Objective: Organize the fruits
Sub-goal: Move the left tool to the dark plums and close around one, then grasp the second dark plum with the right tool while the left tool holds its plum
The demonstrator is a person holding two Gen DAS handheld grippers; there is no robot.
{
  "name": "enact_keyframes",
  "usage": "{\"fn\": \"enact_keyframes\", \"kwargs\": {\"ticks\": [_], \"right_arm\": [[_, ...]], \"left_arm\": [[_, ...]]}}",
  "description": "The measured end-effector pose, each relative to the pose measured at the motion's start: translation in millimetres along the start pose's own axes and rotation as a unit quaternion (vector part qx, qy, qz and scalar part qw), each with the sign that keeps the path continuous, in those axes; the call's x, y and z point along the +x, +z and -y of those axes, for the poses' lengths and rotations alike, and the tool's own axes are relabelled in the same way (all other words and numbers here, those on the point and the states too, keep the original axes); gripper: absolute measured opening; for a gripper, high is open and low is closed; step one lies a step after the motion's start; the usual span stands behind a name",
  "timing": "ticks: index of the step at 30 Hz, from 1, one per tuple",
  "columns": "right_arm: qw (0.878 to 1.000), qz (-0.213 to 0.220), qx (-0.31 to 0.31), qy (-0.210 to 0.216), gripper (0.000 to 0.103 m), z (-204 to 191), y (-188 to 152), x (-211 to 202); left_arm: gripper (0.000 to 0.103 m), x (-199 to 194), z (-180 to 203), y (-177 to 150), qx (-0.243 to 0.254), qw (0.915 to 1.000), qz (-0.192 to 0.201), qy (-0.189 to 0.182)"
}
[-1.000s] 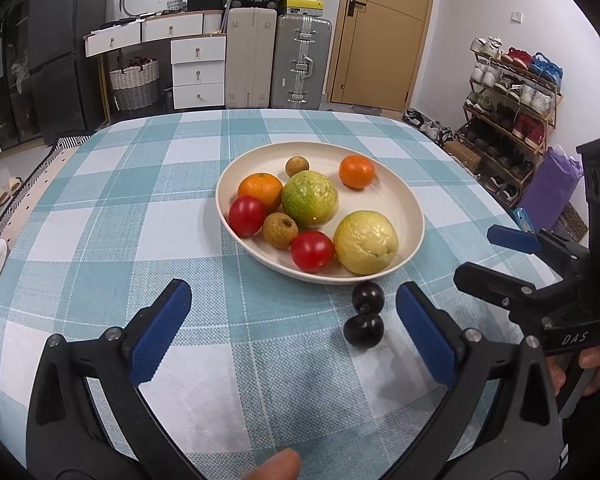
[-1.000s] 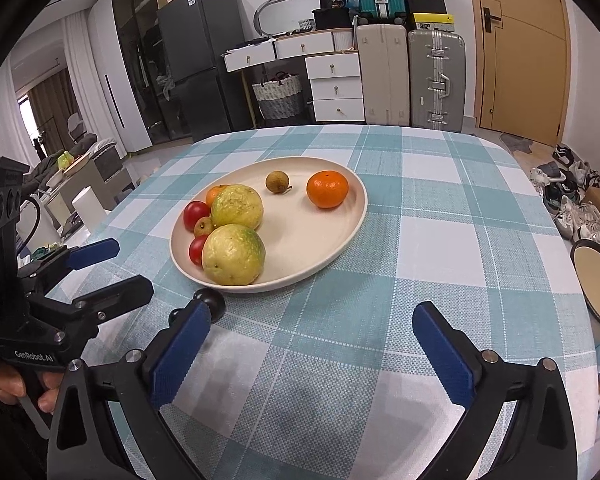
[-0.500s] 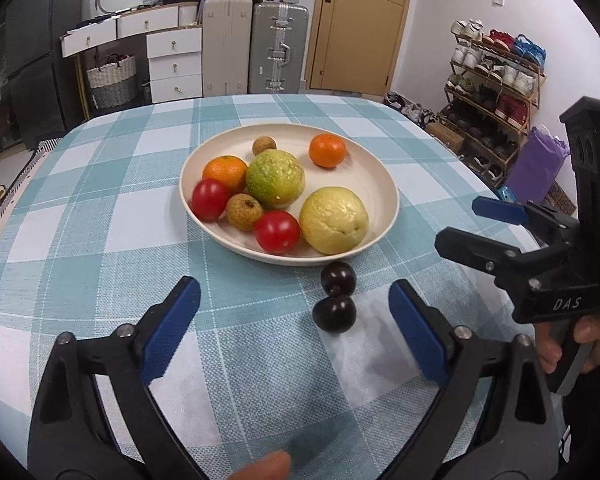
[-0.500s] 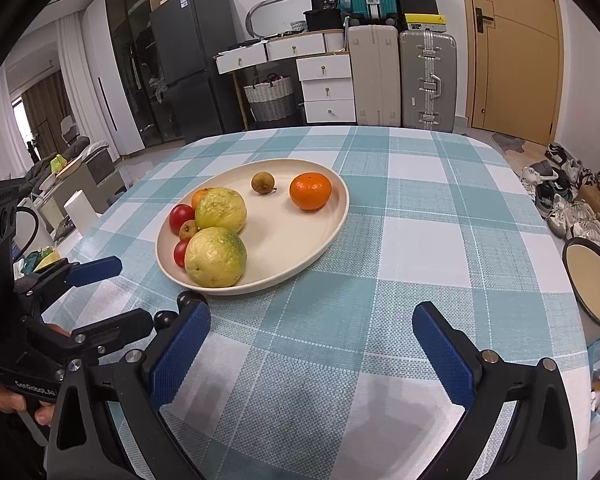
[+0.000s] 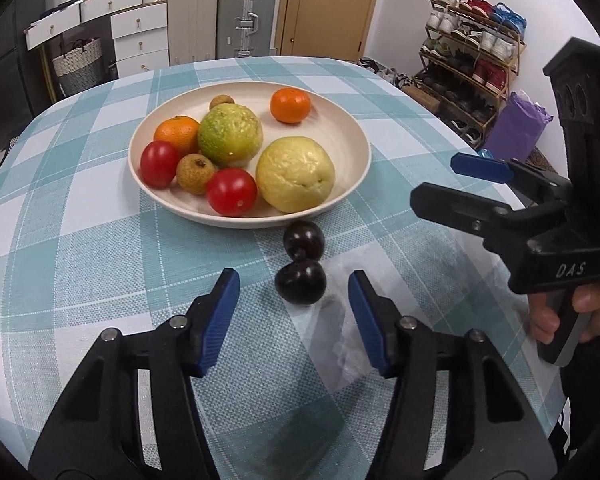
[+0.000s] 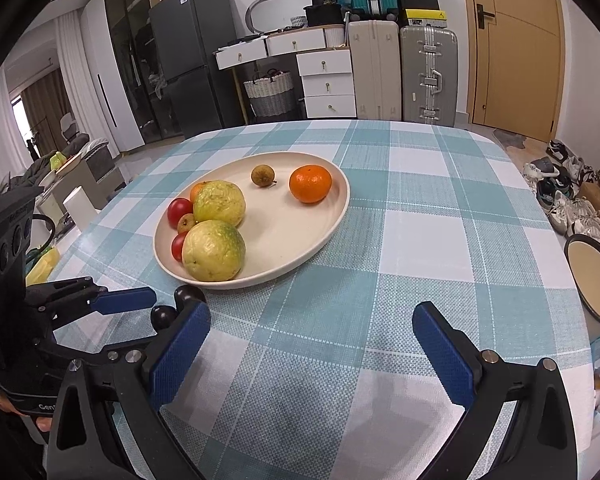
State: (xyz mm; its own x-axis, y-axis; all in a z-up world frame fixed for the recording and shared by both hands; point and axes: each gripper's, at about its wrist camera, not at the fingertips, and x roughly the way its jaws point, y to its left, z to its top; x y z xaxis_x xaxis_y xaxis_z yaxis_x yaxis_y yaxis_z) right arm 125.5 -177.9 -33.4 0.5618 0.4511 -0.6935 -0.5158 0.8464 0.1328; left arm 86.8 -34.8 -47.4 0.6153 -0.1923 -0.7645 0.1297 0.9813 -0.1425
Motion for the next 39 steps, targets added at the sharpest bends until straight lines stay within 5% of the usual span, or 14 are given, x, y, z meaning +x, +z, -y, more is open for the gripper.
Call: {"fn": "enact_keyframes", "kwargs": {"ticks": [12,32,36,39], "right_arm": [[1.000,-0.003,-0.004,0.000,0.103,-2.0,-0.3,0.1],[0.999,-0.025,-0.021,0.029,0.102,-23.6,-2.3,12.8],[0.998,-0.042,-0.035,0.042,0.081,-36.7,-3.8,21.0],[0.997,-0.048,-0.039,0.051,0.079,-44.4,-4.3,26.0]], "left_arm": [[0.025,2.4,4.7,-0.2,0.017,0.9998,-0.005,0.005],[0.023,-14.6,-23.7,-0.8,-0.028,0.9994,0.021,0.007],[0.023,-20.6,-34.1,-1.9,-0.036,0.9988,0.027,0.017],[0.023,-24.4,-42.4,-3.5,-0.045,0.9983,0.030,0.021]]}}
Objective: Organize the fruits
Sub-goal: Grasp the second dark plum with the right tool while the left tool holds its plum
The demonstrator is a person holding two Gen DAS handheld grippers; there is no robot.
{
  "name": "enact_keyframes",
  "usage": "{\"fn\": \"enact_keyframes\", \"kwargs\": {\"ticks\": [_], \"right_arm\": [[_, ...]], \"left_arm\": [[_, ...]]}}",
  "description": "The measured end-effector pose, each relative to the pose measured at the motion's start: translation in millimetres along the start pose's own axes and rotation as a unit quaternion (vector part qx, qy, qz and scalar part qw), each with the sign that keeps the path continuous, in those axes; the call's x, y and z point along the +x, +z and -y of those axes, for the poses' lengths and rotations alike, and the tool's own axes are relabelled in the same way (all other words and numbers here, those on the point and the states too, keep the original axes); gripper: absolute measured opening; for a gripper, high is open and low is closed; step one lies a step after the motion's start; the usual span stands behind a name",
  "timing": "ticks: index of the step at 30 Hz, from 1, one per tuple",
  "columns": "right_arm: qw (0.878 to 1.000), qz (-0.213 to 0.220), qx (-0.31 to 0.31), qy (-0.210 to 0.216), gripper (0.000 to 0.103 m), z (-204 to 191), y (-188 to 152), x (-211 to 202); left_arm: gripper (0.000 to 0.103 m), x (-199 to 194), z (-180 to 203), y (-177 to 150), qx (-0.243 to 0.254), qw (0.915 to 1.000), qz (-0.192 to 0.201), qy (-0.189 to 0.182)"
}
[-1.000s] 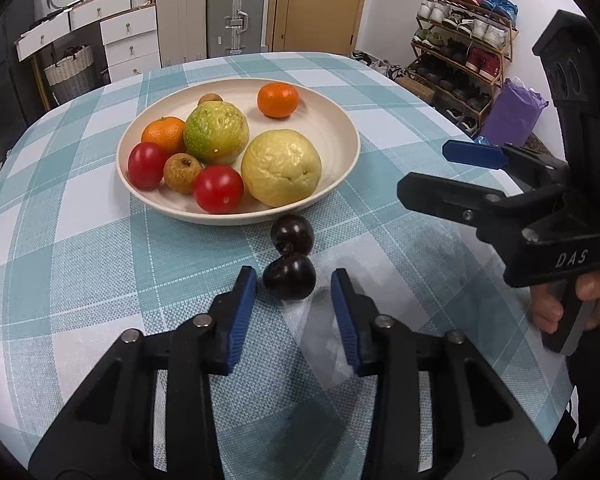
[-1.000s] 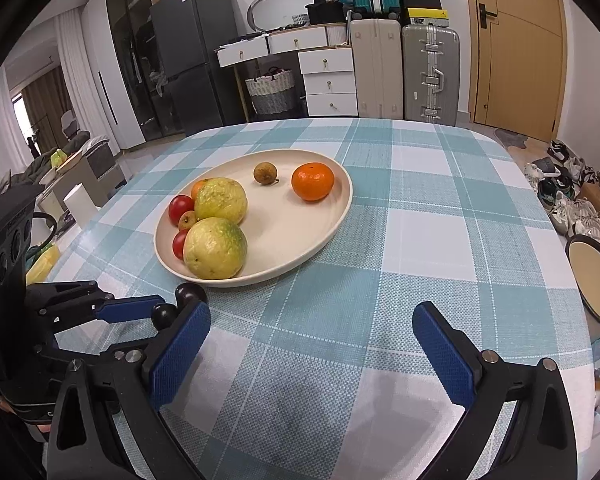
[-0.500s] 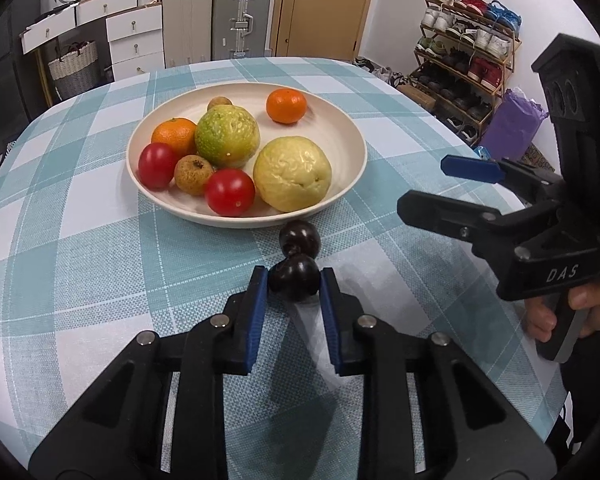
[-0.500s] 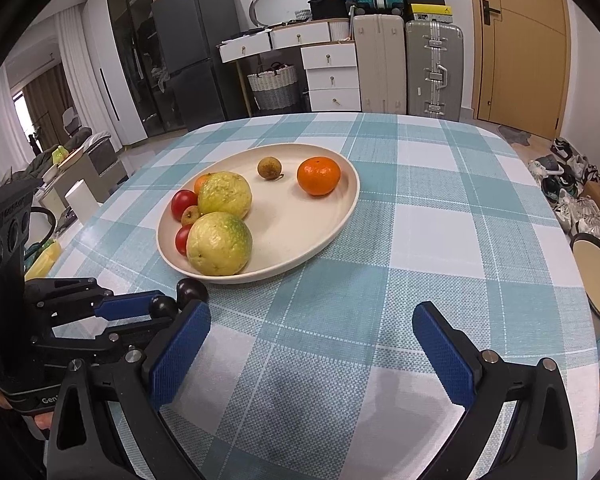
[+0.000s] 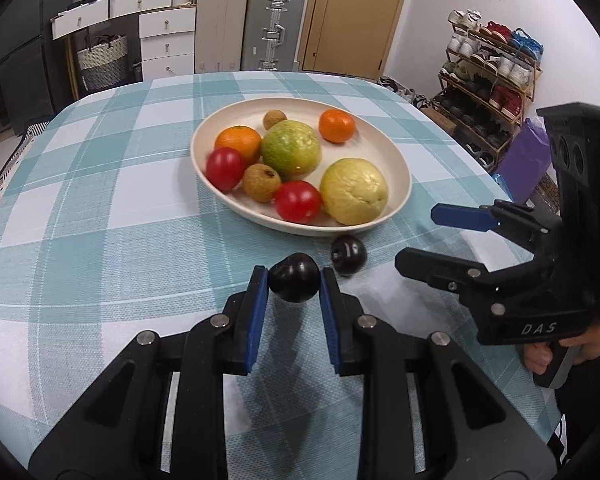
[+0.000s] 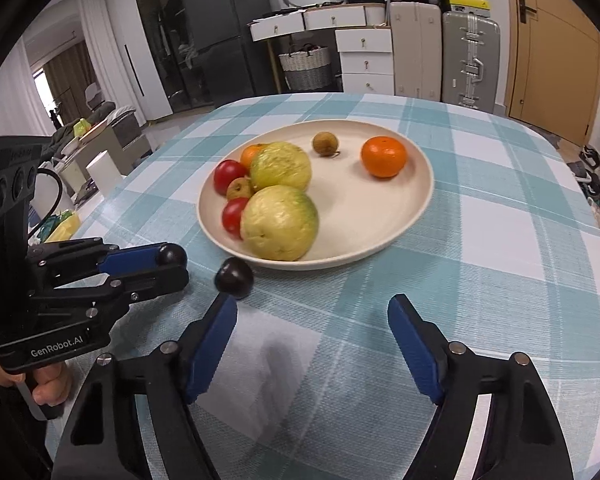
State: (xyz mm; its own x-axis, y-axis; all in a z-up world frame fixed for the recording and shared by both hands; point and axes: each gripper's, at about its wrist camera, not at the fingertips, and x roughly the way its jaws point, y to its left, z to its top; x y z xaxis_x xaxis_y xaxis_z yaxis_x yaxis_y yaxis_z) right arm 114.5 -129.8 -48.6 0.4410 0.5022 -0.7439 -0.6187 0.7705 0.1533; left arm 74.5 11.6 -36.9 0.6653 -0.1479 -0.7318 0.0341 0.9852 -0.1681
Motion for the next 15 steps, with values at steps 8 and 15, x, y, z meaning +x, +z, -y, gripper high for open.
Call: {"fn": "enact_keyframes", "kwargs": {"ticks": [8,15], "right_arm": [[0.999,-0.012,-0.022,0.033,0.069,-23.0,3.3,10.9],[0.998,-0.030,-0.048,0.031,0.056,-42.3,7.3,23.7]], "left_arm": [[0.023,-6.9,-14.9,-1.7,-0.013,0.9998,0.007,0.012],[0.023,-10.6,-21.5,-2.0,-0.020,0.9996,0.011,0.018]]}}
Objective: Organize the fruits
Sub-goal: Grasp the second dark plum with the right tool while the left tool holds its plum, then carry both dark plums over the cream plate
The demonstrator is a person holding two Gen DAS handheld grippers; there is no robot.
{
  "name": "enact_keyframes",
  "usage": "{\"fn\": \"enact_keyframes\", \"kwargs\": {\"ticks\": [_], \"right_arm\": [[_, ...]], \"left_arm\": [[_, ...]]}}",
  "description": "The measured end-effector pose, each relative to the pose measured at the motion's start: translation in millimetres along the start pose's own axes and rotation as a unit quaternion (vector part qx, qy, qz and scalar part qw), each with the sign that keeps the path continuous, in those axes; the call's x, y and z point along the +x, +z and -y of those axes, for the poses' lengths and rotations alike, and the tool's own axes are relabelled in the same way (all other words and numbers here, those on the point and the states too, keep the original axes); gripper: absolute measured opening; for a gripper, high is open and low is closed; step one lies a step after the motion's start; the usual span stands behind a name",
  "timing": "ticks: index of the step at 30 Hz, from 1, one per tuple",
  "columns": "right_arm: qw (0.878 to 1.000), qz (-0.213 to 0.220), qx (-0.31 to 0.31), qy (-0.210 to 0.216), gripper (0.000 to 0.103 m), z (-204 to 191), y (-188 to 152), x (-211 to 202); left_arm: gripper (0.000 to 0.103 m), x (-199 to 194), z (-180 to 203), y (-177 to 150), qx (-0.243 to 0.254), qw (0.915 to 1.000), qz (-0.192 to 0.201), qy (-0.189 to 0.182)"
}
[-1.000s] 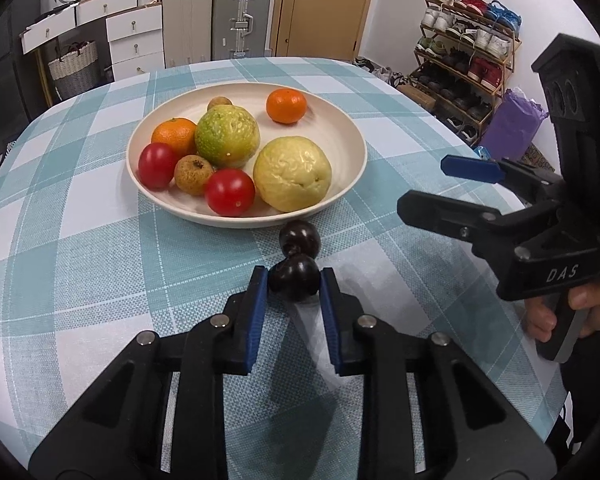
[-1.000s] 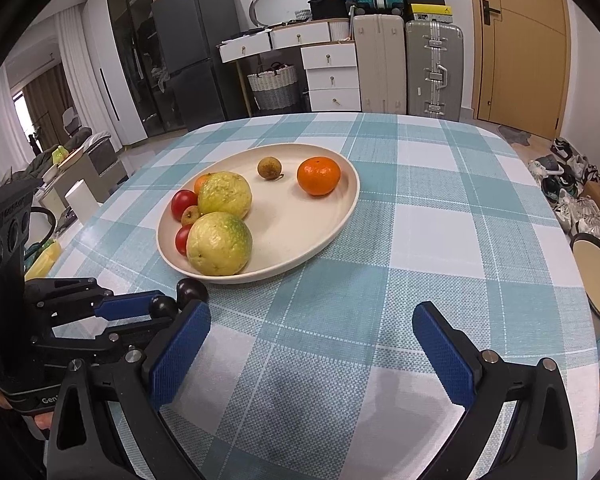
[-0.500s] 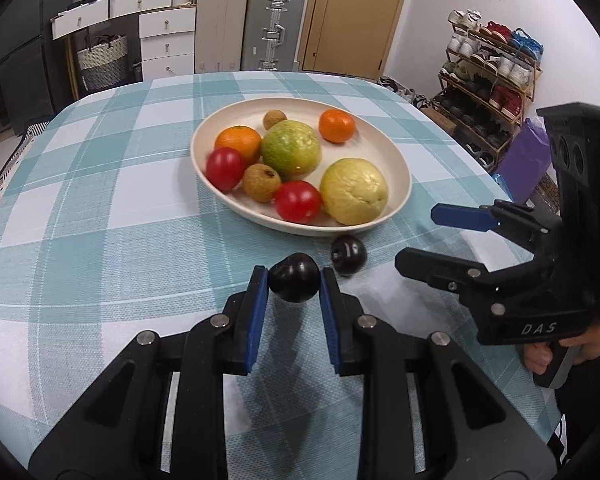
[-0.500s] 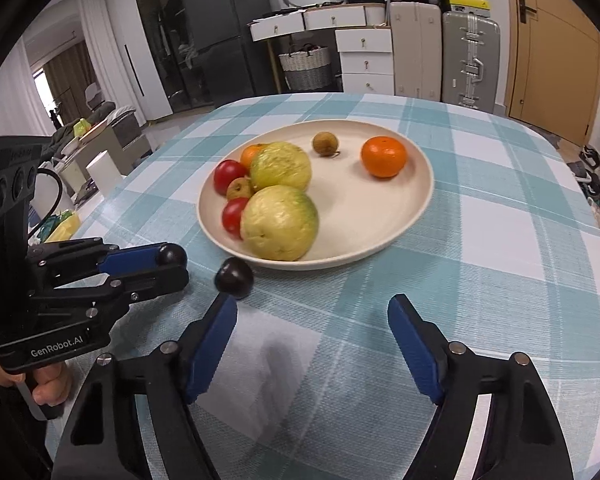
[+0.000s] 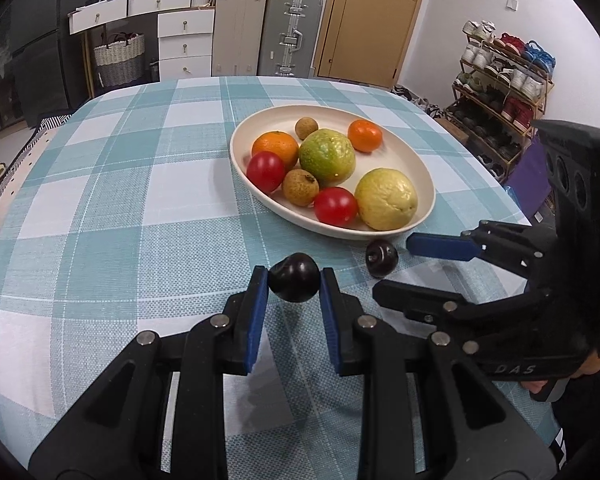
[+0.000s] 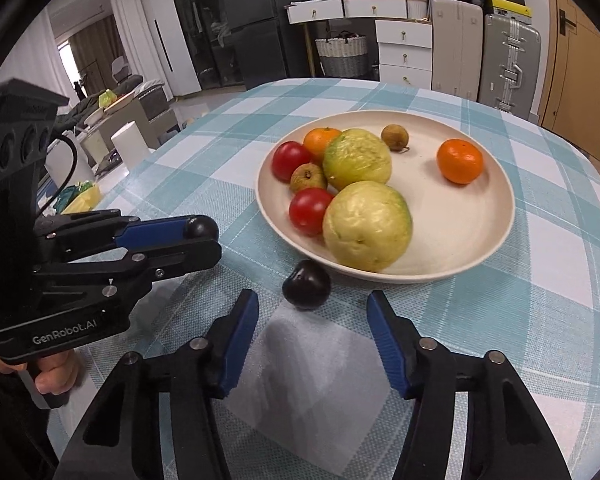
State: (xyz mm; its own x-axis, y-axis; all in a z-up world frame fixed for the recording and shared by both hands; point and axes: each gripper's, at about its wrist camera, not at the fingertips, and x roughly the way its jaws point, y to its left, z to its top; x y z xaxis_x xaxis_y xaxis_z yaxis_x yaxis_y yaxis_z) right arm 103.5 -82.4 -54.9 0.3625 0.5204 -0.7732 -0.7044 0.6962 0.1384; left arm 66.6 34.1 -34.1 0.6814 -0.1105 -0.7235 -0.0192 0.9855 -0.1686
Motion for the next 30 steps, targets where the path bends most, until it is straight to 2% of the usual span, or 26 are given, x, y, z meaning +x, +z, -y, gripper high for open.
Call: {"fn": "enact_keyframes", "kwargs": {"ticks": [10,18,30], "right_arm": [[1.000,-0.001,-0.009,-0.004,0.038,-5.1,5.2,4.9],[1.000,-0.005,-0.020,-0.010,0.027,-6.0,5.3,6.1],[1.000,-0.004,-0.026,-0.002,0.026,-5.9,1.5,1.3]], "left_arm": [[0.023,-0.1,2.4,-0.5,0.002,1.0000,0.000,0.003],[0.023,0.8,1.0,0.1,0.000,1.0000,0.001,0.004],[0.023,0.6,1.4,0.4,0.000,1.0000,0.002,0.004]]}}
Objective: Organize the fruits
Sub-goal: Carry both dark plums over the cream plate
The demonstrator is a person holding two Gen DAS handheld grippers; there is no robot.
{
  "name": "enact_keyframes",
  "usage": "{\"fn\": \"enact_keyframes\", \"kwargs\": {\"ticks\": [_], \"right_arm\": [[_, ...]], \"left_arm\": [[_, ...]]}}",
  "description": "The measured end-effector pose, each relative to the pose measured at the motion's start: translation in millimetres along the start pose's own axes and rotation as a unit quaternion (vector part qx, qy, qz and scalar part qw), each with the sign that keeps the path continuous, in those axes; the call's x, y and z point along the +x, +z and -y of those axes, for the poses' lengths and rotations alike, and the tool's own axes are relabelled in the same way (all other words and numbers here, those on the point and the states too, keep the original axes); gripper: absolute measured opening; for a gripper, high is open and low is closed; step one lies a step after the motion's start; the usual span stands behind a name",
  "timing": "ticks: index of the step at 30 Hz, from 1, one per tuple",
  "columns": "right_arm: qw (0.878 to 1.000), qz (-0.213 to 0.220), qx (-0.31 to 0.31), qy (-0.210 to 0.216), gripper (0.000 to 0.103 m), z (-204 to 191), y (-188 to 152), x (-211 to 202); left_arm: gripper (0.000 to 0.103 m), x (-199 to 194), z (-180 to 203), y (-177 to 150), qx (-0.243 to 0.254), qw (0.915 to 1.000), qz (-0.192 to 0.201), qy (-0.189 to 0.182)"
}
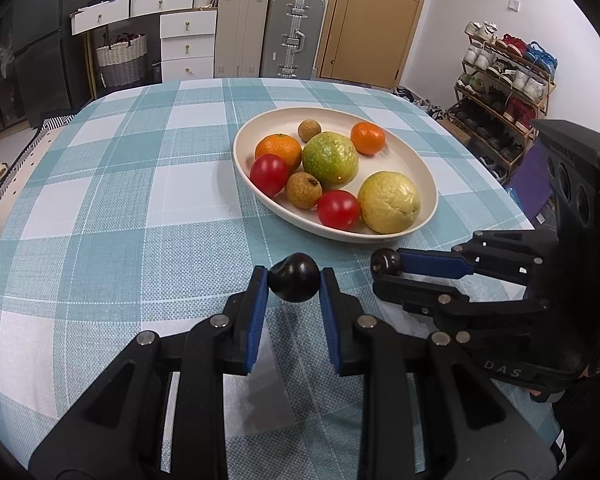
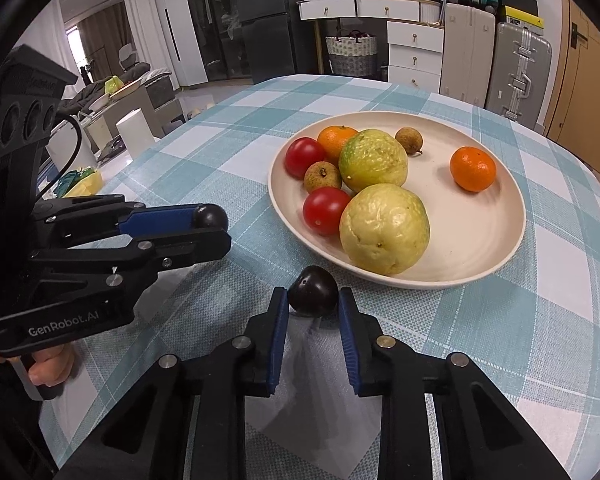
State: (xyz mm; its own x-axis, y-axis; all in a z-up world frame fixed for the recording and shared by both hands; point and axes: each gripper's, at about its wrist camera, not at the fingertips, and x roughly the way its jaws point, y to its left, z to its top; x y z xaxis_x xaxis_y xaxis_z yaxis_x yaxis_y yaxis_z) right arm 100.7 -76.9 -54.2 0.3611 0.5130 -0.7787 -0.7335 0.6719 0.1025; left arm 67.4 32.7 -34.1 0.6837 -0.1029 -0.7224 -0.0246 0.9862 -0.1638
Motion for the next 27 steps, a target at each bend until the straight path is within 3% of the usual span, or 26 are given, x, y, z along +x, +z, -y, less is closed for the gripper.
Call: {"fn": "enact_keyframes", "kwargs": {"ticks": [27], "right_arm": [[0.996,0.084,0.026,-0.002,0.026,24.4,3.9,-53.9]], "left_arm": [[0.023,-10.4,24.2,27.2,0.017,0.9993,0.031,-0.011]]}}
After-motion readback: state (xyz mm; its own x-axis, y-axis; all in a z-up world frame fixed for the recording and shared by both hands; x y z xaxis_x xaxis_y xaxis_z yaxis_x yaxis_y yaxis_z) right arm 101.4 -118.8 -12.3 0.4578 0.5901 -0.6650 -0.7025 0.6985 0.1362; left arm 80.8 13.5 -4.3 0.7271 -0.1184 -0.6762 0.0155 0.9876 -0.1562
